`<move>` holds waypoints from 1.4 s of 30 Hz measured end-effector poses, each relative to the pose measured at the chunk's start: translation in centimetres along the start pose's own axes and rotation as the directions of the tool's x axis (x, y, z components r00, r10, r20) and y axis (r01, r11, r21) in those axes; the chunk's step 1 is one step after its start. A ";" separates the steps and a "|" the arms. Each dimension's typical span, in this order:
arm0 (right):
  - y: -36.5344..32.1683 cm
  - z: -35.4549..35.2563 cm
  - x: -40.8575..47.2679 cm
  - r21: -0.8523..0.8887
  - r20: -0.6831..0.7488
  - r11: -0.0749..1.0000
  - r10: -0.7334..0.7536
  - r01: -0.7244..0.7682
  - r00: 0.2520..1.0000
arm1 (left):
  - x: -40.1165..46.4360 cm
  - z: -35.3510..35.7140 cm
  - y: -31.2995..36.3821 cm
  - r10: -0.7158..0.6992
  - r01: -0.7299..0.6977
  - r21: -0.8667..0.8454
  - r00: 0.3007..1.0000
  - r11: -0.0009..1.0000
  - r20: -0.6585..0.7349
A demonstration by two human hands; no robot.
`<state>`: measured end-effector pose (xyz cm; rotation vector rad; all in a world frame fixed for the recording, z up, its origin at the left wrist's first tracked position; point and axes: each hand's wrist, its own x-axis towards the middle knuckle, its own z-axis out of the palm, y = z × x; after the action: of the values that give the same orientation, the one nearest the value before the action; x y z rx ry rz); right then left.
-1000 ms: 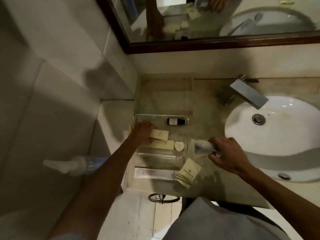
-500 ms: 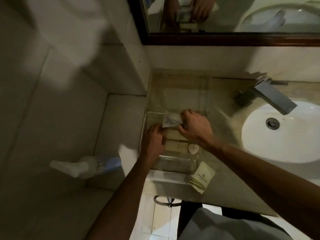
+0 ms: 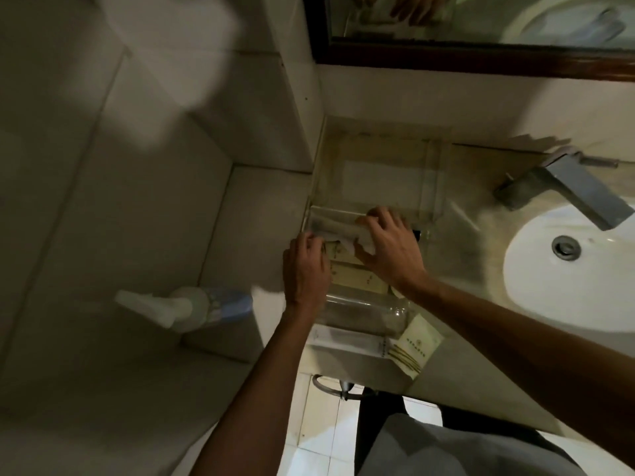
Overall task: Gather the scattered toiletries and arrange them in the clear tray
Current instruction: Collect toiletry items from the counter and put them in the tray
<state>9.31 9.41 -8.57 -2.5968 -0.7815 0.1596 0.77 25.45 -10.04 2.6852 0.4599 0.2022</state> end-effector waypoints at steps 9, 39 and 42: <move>2.3 2.0 -0.8 -0.220 0.383 0.925 -0.210 0.310 0.900 | 2.3 4.6 0.3 0.149 -0.236 0.312 0.949 0.920 0.278; 9.8 -7.8 -14.6 -0.117 0.272 0.968 -0.185 0.223 0.944 | -10.7 2.1 11.1 0.235 -0.269 0.068 0.919 0.961 0.316; 9.9 -8.5 -14.2 -0.102 0.235 0.974 -0.173 0.201 0.956 | -5.5 -1.3 7.2 0.207 -0.246 0.126 0.944 0.961 0.257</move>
<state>4.29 -8.94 -5.24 -2.6320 -1.1482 0.3639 -2.61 17.78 -6.28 2.8647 0.0926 -0.1025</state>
